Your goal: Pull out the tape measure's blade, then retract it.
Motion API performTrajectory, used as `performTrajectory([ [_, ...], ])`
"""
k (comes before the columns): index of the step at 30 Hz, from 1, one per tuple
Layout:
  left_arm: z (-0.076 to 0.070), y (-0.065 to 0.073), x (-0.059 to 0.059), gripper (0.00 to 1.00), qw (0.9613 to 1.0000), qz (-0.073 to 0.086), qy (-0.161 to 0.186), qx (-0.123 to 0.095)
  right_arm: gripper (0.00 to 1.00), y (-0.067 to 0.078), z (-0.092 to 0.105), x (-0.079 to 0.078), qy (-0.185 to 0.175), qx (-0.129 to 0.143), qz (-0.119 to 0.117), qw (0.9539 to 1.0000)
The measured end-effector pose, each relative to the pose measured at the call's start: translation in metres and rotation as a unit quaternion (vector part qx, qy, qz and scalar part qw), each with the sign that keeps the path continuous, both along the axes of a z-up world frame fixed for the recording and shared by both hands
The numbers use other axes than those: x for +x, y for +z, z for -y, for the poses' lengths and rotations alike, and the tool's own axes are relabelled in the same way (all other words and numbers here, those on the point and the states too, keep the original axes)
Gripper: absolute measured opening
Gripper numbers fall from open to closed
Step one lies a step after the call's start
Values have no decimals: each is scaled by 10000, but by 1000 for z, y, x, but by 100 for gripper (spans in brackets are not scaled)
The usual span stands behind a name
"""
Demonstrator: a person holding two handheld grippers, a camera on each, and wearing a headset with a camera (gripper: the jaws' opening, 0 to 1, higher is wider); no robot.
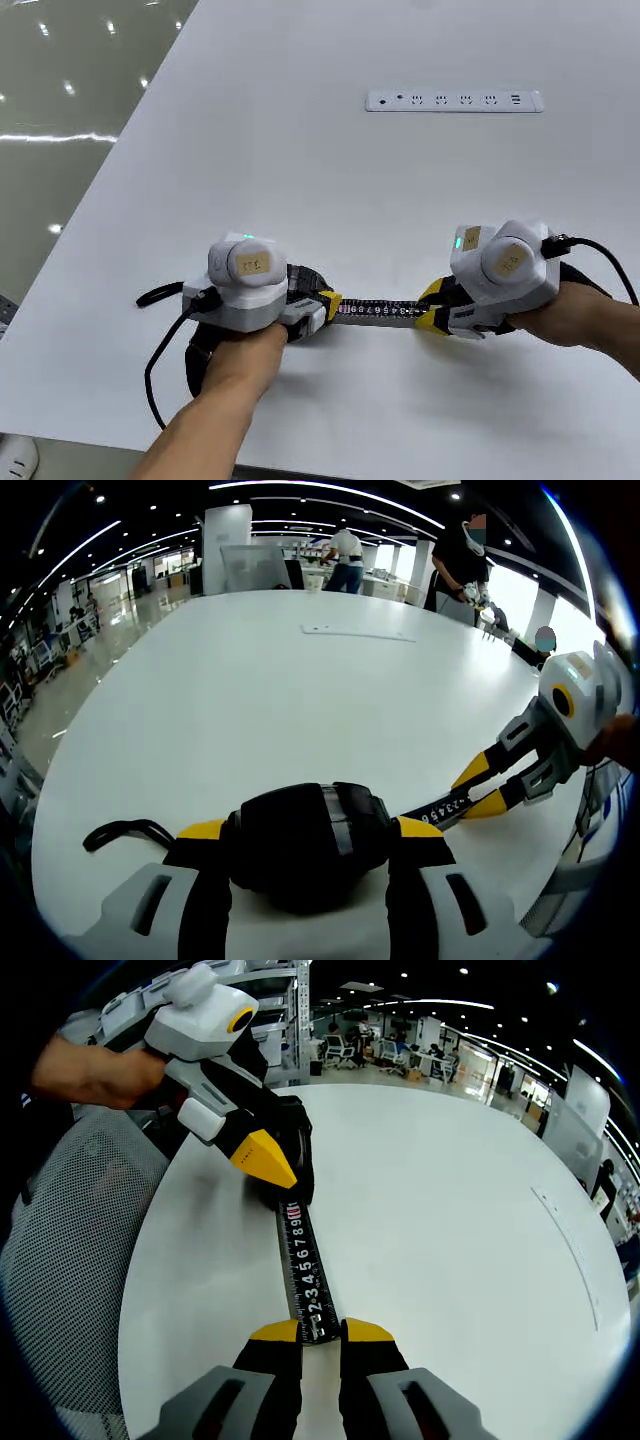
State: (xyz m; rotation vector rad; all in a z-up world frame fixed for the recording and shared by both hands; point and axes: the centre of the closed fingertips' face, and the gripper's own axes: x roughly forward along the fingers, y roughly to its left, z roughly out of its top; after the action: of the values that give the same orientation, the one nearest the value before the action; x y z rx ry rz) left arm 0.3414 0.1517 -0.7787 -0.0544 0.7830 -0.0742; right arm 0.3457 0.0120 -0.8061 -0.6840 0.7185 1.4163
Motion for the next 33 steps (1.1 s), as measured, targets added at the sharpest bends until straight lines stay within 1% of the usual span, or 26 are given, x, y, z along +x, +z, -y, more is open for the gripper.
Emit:
performTrajectory([
  [9, 0, 0, 0, 58, 10000, -4, 15, -26, 10, -1, -15, -2, 88, 16, 11, 10000],
  [25, -1, 0, 0, 58, 10000, -7, 24, -52, 10, -2, -46, -7, 208, 125, 4, 9997],
  [33, -2, -2, 2, 58, 10000, -10, 44, -75, 10, -3, -57, -7, 230, 159, 20, 9996],
])
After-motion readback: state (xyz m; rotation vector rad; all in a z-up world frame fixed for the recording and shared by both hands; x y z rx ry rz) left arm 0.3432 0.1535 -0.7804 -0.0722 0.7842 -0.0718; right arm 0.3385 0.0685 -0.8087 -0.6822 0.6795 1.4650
